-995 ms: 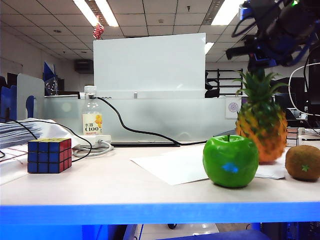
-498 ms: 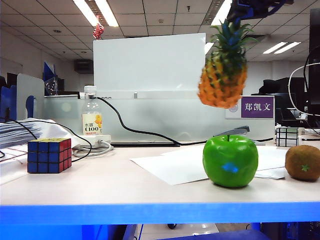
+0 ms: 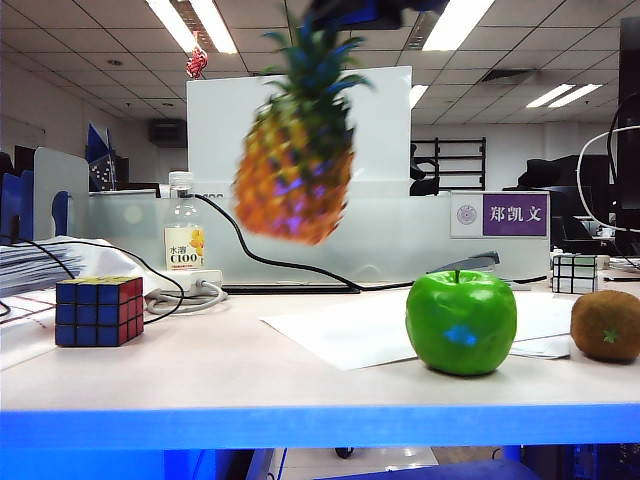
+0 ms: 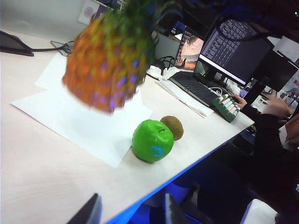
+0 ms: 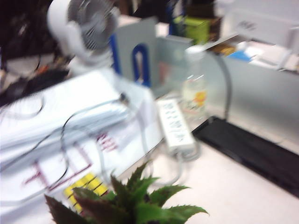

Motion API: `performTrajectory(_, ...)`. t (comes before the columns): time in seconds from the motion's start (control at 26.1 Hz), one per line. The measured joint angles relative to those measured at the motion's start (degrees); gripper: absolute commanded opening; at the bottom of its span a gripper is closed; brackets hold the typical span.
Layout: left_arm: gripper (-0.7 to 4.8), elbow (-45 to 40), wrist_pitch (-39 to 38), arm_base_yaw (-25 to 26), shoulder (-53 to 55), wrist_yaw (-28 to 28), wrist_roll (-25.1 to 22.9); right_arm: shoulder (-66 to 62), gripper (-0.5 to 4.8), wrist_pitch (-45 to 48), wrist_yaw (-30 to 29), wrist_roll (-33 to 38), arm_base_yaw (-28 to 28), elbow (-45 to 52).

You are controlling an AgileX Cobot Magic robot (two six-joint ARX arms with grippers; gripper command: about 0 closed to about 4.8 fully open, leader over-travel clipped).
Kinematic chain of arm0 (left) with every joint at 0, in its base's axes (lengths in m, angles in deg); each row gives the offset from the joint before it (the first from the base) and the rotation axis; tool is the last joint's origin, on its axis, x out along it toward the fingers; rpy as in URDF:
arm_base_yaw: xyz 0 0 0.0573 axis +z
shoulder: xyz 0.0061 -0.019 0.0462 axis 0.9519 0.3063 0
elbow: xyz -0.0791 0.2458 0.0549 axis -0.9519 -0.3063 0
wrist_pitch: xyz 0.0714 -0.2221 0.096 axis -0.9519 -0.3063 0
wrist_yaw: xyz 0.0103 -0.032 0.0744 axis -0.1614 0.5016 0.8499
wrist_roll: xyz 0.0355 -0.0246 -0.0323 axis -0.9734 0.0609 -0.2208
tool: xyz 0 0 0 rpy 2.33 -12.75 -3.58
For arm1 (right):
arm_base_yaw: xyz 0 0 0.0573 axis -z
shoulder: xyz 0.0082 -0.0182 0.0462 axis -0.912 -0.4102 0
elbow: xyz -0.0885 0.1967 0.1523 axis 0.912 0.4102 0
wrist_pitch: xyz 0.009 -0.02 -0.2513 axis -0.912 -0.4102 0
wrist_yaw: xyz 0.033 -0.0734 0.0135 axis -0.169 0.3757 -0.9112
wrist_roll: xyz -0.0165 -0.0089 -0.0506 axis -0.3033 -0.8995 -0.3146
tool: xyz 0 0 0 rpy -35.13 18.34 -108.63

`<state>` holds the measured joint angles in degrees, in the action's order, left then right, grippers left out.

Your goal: Arrange all the fruits from large to small from left to right in a row.

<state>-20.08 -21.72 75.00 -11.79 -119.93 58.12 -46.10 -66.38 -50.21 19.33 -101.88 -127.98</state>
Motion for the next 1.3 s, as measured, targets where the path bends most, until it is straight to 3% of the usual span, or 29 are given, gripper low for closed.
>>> performTrajectory(0.54, 1.84, 0.00, 0.02, 0.00, 0.00, -0.72, 0.20, -4.28, -0.06, -6.54, 7.43, -8.55, -13.60, 0.02)
performTrajectory(1.03, 1.84, 0.00, 0.00, -0.02, 0.00, -1.73, 0.20, -7.34, -0.04, -8.11, 8.87, -11.08, -14.25, -0.09)
performTrajectory(1.23, 1.84, 0.00, 0.02, -0.02, 0.00, -1.73, 0.20, -7.32, 1.27, -7.96, 8.90, -11.10, -14.25, -0.11)
performTrajectory(1.3, 1.84, 0.00, 0.02, -0.02, 0.00, -1.73, 0.20, -7.32, 2.71, -7.91, 8.87, -11.19, -14.25, -0.11)
